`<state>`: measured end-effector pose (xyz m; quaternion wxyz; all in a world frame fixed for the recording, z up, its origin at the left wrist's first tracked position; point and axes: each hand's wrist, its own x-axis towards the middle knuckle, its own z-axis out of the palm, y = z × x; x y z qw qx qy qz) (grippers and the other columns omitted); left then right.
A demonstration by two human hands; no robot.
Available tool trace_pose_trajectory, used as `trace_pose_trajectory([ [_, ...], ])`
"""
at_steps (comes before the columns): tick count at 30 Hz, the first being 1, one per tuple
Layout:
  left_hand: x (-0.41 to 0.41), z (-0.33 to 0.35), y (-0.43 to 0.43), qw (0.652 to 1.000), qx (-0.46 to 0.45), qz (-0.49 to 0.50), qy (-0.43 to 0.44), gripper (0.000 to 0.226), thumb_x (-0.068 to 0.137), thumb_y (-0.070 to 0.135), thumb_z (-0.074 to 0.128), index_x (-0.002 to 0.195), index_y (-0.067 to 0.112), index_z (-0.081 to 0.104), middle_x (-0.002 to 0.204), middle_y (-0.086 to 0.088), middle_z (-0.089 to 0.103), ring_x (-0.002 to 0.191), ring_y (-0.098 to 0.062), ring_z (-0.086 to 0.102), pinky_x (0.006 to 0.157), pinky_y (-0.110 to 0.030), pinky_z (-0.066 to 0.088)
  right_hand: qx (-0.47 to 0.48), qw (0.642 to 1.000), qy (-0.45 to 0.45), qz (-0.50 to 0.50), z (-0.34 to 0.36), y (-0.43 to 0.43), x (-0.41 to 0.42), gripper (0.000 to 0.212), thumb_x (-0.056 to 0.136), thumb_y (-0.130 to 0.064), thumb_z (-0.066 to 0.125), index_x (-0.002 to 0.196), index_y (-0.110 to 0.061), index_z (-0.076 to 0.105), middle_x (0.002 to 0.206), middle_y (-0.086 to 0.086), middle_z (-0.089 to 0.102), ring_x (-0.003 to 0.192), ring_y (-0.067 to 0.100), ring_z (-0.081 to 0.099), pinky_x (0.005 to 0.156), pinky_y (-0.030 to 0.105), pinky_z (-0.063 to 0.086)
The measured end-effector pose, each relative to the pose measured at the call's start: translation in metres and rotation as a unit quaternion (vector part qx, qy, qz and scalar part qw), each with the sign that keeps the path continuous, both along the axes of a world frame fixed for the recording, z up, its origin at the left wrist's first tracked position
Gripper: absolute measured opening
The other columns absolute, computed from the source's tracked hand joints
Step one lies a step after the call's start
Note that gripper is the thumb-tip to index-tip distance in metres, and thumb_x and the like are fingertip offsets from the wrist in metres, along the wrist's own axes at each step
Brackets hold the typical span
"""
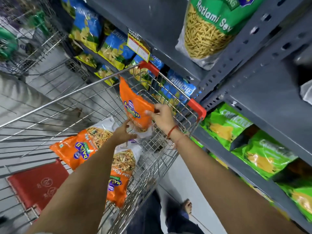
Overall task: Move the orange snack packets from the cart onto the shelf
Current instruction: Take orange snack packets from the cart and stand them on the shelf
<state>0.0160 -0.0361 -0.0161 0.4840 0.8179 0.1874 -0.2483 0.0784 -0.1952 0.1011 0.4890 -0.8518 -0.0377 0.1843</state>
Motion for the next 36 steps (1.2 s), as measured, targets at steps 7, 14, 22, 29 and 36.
trace_pose_trajectory([
  [7, -0.009, 0.058, 0.001, 0.988, -0.093, 0.098, -0.080, 0.112, 0.042, 0.042, 0.091, 0.134, 0.017, 0.033, 0.137, -0.005, 0.048, 0.125, -0.020, 0.047, 0.106, -0.038, 0.039, 0.052, 0.989, -0.107, 0.084, 0.069, -0.017, 0.003, 0.030, 0.079, -0.014, 0.069, 0.056, -0.024, 0.053, 0.060, -0.007, 0.050, 0.058, 0.001, 0.047, 0.057, 0.013, 0.037],
  [14, -0.016, 0.144, -0.052, 0.977, -0.120, 0.106, -0.143, 0.079, 0.052, 0.036, 0.086, 0.116, -0.001, 0.057, 0.096, -0.016, 0.070, 0.083, -0.019, 0.065, 0.096, -0.044, 0.049, 0.134, 0.959, -0.245, 0.041, 0.160, -0.054, -0.006, 0.021, 0.077, -0.018, 0.067, 0.070, 0.002, 0.068, 0.064, 0.009, 0.051, 0.060, 0.005, 0.045, 0.058, 0.021, 0.033],
  [22, 0.000, 0.230, -0.106, 0.946, -0.107, 0.119, -0.283, 0.025, 0.063, 0.011, 0.082, 0.079, 0.020, 0.064, 0.054, 0.020, 0.066, 0.047, 0.010, 0.058, 0.048, -0.006, 0.045, 0.270, 0.925, -0.258, -0.074, 0.213, -0.141, -0.020, 0.037, 0.076, -0.008, 0.072, 0.107, -0.015, 0.055, 0.089, -0.009, 0.059, 0.075, -0.012, 0.057, 0.072, 0.009, 0.047],
  [29, 0.010, 0.258, -0.194, 0.951, -0.114, 0.031, -0.285, 0.049, 0.042, 0.044, 0.088, 0.076, 0.014, 0.071, 0.079, -0.002, 0.076, 0.075, -0.012, 0.070, 0.073, -0.038, 0.059, 0.126, 0.983, -0.125, -0.045, 0.146, -0.235, -0.075, 0.095, 0.055, -0.017, 0.088, 0.130, -0.024, 0.030, 0.116, -0.018, 0.050, 0.114, 0.004, 0.050, 0.101, 0.027, 0.044],
  [36, 0.027, 0.286, -0.314, 0.937, -0.144, -0.082, -0.306, 0.045, 0.042, 0.055, 0.083, 0.079, 0.030, 0.074, 0.081, 0.012, 0.076, 0.081, -0.005, 0.071, 0.077, -0.035, 0.058, 0.122, 0.956, -0.163, -0.212, 0.154, -0.340, -0.085, 0.086, 0.048, -0.012, 0.091, 0.115, -0.029, 0.039, 0.100, -0.028, 0.052, 0.092, -0.013, 0.051, 0.071, -0.003, 0.043],
])
